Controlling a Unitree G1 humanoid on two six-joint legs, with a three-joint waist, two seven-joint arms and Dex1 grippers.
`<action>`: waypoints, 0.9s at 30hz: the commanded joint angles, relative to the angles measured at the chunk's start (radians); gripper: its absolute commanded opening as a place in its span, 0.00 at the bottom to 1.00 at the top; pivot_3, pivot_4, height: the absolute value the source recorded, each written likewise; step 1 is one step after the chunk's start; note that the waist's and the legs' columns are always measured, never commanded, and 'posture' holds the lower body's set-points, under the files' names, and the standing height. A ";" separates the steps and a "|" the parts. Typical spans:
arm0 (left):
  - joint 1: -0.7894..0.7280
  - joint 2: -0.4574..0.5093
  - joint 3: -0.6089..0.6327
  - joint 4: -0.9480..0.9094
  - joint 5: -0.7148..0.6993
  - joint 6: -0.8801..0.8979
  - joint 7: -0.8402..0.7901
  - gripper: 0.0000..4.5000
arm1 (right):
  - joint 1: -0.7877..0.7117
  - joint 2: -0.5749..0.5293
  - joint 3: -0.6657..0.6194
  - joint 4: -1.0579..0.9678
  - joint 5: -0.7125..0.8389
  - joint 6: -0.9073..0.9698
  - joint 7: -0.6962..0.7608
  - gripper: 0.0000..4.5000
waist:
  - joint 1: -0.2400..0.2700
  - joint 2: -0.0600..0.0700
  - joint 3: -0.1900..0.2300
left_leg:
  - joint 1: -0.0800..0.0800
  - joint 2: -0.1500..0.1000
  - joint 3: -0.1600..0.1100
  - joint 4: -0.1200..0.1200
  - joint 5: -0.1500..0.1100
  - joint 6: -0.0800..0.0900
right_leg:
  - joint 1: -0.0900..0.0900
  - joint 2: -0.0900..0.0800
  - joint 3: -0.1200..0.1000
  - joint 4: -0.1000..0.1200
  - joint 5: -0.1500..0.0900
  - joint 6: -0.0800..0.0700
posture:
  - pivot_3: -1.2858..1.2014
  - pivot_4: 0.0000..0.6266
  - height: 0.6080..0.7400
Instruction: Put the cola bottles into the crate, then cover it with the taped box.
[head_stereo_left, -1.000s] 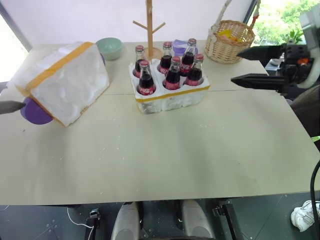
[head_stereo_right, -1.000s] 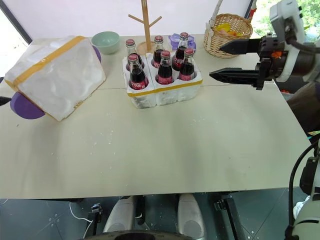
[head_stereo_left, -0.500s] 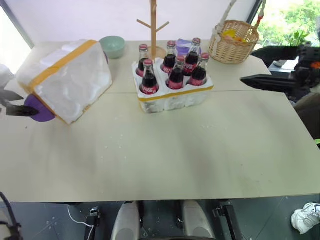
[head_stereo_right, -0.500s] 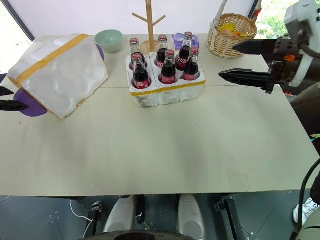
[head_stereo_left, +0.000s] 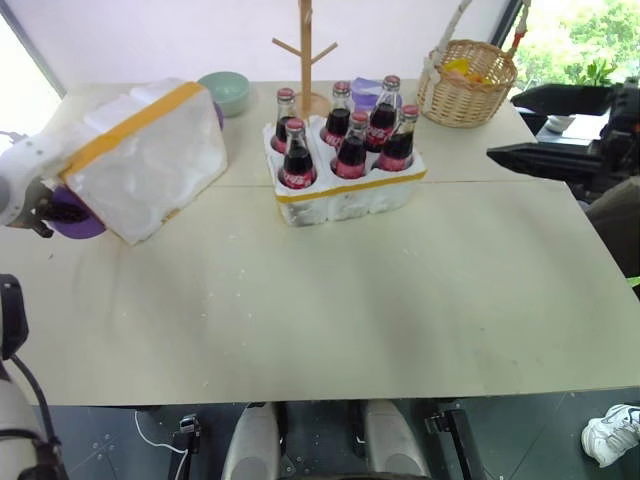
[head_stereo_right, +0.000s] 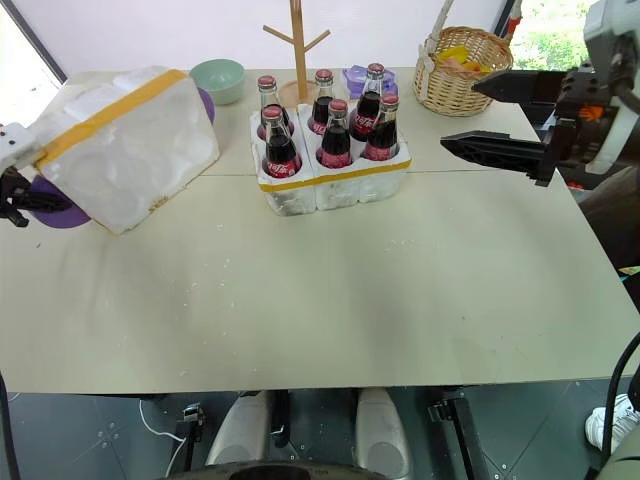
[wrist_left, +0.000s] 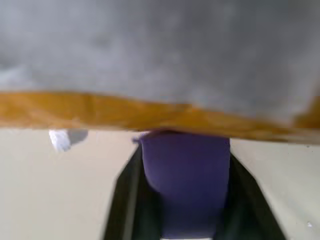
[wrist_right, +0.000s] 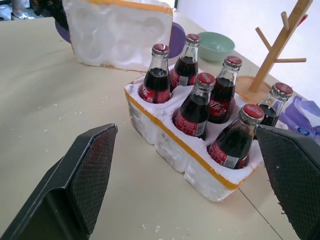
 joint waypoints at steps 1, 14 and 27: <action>-0.028 0.020 0.021 -0.001 0.007 -0.015 0.012 0.07 | 0.003 -0.023 -0.040 -0.024 0.016 -0.012 -0.011 1.00 | 0.000 0.000 0.000 | 0.000 0.000 0.000 0.000 0.000 0.000 | 0.000 0.000 0.000 0.000 0.000 0.000 | 0.52 0.24 1.00; -0.063 -0.029 0.129 -0.143 -0.022 -0.420 0.457 0.07 | 0.122 -0.022 -0.083 -0.020 0.012 -0.010 -0.054 1.00 | 0.010 -0.001 0.000 | -0.003 0.000 -0.001 0.007 -0.001 0.001 | 0.001 0.000 0.000 0.001 0.002 0.003 | 0.52 0.24 1.00; -0.061 -0.356 0.029 -0.578 0.102 -0.457 0.704 0.07 | 0.293 0.028 -0.162 -0.099 0.050 0.001 -0.141 1.00 | 0.022 -0.001 0.000 | -0.001 -0.001 -0.002 0.011 -0.001 0.001 | 0.006 0.000 0.000 0.000 0.004 0.006 | 0.52 0.24 1.00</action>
